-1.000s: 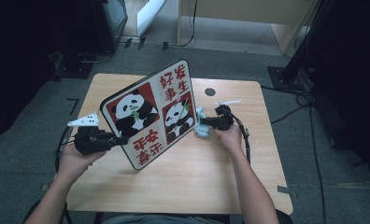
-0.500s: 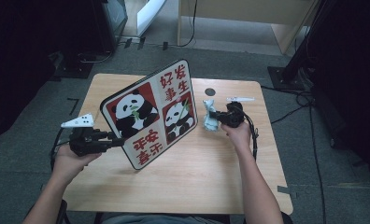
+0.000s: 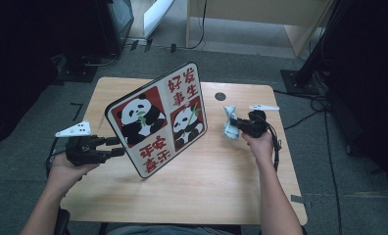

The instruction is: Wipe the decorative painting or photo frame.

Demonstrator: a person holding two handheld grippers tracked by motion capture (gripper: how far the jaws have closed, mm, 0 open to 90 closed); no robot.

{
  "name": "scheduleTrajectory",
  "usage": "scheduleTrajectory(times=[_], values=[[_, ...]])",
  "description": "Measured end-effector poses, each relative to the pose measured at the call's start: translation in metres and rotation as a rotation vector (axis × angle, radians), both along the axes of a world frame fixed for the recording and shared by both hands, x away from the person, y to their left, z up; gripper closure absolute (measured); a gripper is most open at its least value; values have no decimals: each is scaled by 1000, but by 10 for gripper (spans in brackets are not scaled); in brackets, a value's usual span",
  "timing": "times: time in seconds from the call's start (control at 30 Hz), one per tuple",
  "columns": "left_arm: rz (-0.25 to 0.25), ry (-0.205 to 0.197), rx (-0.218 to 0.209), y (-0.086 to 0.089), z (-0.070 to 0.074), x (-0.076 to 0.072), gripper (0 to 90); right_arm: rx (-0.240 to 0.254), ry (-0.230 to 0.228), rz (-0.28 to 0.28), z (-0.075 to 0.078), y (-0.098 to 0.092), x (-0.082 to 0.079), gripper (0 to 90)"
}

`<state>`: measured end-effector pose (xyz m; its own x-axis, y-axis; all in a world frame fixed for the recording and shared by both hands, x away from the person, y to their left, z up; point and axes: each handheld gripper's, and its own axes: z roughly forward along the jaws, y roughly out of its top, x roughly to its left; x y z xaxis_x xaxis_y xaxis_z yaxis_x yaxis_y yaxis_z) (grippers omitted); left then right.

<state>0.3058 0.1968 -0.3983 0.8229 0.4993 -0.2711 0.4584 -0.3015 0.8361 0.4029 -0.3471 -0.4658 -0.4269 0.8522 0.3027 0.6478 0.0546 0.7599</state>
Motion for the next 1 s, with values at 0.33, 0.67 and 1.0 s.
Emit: scheduleTrajectory(times=[0.33,0.67,1.0], values=[[31,-12,12,12,-4,1,447,-17,4,-69,-9,-27,-9,791],[85,-28,101,18,-14,6,438,-28,-13,-117,-22,-48,-11,789],[116,-29,103,22,-25,21,437,-62,29,-156,-36,-59,-8,779]])
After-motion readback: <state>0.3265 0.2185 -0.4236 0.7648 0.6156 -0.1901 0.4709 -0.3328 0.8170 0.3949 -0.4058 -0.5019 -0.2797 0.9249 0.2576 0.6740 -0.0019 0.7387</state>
